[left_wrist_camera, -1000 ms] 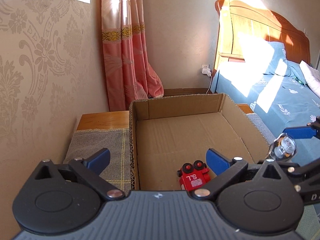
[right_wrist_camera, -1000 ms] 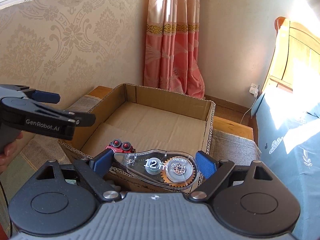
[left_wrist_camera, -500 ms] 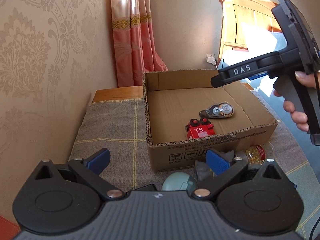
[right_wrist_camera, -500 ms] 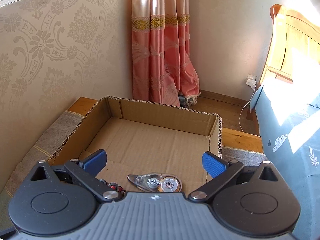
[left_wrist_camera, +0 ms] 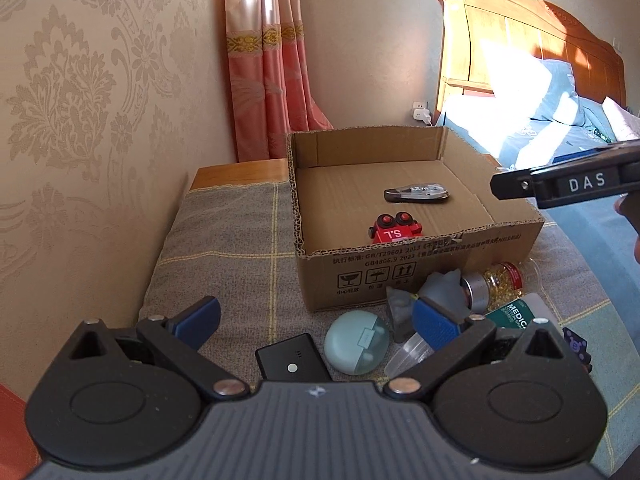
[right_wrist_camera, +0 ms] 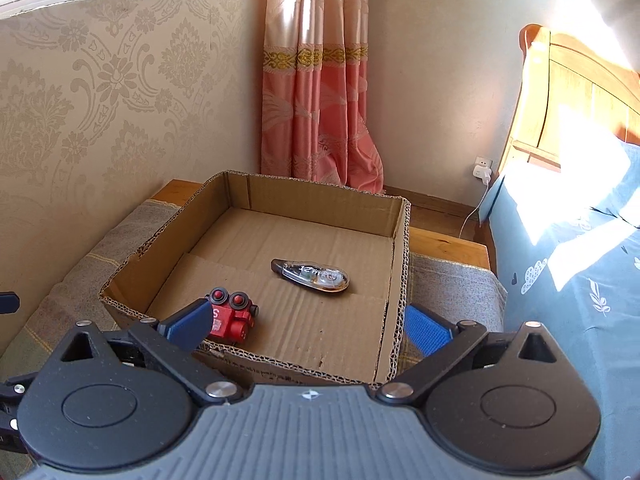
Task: Organize rigid objects
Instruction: 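Move the left tool to the clear card case while the right tool approaches the B toy block, then close the left gripper on the card case while the right gripper grasps the B block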
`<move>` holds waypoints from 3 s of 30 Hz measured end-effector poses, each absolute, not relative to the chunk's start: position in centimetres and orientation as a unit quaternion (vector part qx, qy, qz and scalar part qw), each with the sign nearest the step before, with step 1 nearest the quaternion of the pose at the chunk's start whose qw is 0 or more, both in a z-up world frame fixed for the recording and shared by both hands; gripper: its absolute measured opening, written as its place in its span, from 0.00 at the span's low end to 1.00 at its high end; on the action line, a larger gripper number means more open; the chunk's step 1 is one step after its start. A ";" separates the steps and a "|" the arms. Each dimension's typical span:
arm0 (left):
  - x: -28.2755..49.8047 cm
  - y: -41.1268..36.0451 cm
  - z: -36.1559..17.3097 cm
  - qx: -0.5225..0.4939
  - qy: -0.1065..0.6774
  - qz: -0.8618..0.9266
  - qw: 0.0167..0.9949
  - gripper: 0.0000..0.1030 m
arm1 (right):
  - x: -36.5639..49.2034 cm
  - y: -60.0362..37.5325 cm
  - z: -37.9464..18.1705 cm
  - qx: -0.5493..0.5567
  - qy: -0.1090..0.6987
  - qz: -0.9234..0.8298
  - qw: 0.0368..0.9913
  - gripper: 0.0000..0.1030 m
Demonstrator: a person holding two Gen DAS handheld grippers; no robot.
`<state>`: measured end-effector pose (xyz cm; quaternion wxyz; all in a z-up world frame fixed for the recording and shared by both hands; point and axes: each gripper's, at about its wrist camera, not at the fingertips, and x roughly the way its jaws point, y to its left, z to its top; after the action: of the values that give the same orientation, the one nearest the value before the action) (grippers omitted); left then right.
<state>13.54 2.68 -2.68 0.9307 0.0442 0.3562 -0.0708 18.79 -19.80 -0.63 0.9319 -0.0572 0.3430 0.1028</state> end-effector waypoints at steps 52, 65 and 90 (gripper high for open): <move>5.6 6.5 -12.1 0.016 0.412 -0.047 0.910 1.00 | 6.0 -21.9 -12.3 -0.072 0.427 0.119 0.893 1.00; 6.2 5.8 -12.0 0.015 0.410 -0.032 0.911 1.00 | 5.7 -22.1 -12.3 -0.076 0.419 0.131 0.895 1.00; 7.1 4.2 -11.9 0.027 0.396 -0.082 0.914 0.89 | 6.5 -21.7 -11.8 -0.124 0.428 0.227 0.866 1.00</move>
<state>7.09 4.20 -11.91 0.9142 0.0267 0.3960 -0.0816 6.48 -21.65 -11.81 0.8657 -0.1245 0.4282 0.2273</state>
